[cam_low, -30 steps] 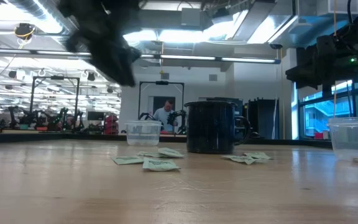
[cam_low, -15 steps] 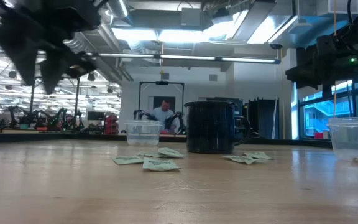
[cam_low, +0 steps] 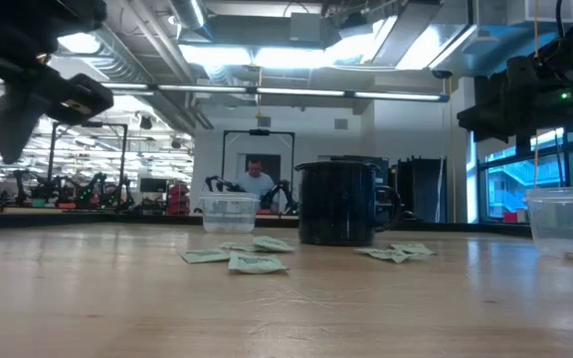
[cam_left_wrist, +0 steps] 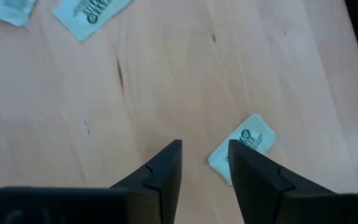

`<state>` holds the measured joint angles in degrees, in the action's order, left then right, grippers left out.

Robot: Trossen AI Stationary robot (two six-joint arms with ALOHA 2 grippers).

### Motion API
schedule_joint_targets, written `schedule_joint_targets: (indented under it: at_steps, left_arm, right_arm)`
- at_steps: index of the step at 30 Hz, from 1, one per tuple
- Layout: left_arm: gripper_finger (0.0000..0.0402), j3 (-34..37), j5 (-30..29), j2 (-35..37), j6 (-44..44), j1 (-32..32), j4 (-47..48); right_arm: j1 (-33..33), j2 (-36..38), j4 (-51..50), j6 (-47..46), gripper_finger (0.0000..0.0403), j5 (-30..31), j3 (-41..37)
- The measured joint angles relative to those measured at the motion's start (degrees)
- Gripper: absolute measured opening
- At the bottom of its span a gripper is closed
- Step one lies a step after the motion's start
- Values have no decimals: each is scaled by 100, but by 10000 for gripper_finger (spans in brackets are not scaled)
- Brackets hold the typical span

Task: Pick and place items into bin
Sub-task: Put the green stevia packet into the top transparent bin

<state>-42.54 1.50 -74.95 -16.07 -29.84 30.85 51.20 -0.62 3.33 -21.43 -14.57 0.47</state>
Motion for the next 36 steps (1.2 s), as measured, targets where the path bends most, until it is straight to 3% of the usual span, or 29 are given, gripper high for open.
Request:
schedule_joint_targets:
  at_steps: [7,17,36]
  left_arm:
    - [122,0,-240,-391,-182,-291,-212]
    - [129,0,-3,-1013,-523,-378,-402]
    - [129,-2,147,-1415,-591,-428,-414]
  right_arm:
    - [-2,-2,-2,-84,95,-2,0]
    - [0,-1,-1,-78,95,-2,0]
    - [0,0,-1,-102,95,-2,0]
